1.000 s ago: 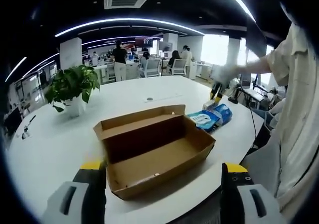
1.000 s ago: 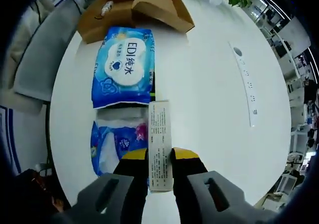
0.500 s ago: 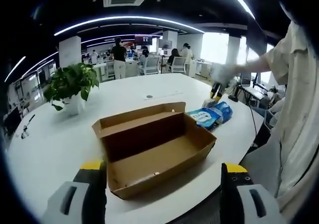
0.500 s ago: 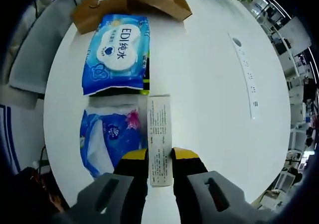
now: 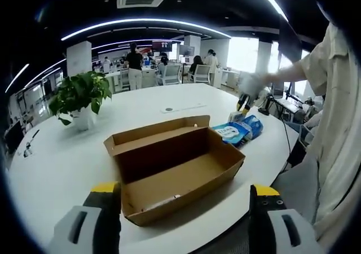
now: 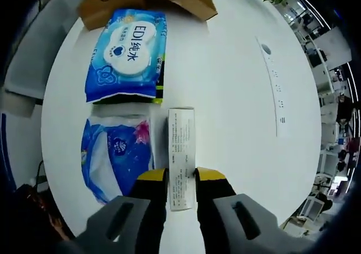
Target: Operate the shoe box by opening the lid, removing the specified soft item, and placing it in the target area until the item is outside and the box remains undamaged.
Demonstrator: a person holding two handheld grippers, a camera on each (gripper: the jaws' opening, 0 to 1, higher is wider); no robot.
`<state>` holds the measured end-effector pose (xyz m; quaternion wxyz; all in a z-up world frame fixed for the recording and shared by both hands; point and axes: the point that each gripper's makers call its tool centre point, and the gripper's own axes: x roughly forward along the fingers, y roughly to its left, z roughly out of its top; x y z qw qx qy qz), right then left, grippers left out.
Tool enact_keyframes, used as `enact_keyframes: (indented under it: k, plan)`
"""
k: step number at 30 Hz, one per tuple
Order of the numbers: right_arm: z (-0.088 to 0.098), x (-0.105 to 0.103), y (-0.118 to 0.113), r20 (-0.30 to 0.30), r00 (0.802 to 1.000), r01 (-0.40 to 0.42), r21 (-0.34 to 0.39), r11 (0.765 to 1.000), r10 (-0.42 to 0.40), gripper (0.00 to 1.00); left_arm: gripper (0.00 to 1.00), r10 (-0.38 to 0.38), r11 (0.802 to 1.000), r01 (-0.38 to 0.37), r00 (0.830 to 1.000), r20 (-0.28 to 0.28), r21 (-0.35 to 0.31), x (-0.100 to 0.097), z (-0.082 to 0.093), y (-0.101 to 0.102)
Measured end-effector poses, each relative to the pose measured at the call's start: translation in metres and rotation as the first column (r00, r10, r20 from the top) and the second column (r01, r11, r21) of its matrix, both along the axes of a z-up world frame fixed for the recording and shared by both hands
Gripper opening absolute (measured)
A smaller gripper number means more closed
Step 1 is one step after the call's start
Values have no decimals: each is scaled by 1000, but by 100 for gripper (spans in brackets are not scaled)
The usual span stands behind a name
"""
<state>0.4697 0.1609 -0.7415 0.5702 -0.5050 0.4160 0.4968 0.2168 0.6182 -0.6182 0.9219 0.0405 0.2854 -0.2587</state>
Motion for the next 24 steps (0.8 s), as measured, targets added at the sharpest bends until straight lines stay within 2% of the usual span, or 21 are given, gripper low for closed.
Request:
enact_keyframes:
  k: [4, 8, 9, 14, 19, 24]
  plan:
    - [3, -2, 1, 10, 1000, 3, 7, 1000, -3, 20, 96, -5, 1000, 5, 1000, 5, 2, 1, 1, 0]
    - [12, -3, 5, 53, 998, 17, 38, 999, -19, 26, 94, -25, 1000, 25, 1000, 18, 7, 3, 3, 1]
    - [14, -1, 6, 75, 997, 26, 53, 998, -30, 27, 94, -27, 1000, 27, 999, 20, 8, 4, 4, 2]
    - [26, -13, 12, 101, 989, 97, 105, 990, -108, 37, 86, -37, 999, 37, 999, 35, 6, 9, 8, 7]
    - [41, -24, 26, 148, 974, 140, 197, 970, -170, 40, 76, -67, 998, 66, 996, 61, 14, 17, 13, 11]
    - [59, -40, 38, 164, 955, 193, 290, 937, -248, 49, 71, -118, 992, 115, 991, 58, 42, 24, 13, 14]
